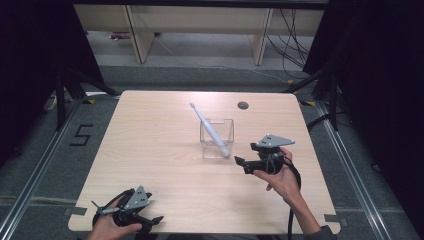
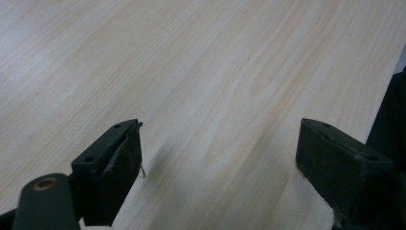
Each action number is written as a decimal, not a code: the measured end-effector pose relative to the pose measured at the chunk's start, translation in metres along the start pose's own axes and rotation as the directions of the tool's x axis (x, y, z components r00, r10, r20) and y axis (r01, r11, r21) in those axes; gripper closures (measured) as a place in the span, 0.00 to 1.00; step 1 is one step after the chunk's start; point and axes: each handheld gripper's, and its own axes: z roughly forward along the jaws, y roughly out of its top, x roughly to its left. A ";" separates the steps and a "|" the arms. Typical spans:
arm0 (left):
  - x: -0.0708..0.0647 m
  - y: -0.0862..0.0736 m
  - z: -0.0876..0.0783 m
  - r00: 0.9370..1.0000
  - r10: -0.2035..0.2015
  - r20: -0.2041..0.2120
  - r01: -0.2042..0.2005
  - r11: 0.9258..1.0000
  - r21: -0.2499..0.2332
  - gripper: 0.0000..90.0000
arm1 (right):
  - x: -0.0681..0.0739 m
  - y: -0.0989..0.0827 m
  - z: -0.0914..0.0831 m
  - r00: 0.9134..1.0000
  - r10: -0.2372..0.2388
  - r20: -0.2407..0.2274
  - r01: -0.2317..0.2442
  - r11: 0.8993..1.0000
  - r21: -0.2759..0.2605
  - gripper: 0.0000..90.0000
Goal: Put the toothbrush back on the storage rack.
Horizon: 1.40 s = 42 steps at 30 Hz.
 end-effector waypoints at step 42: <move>0.001 -0.001 -0.001 1.000 0.006 -0.020 -0.006 1.000 -0.009 0.17 | 0.005 -0.056 -0.006 1.000 0.030 0.002 -0.030 0.997 0.076 0.20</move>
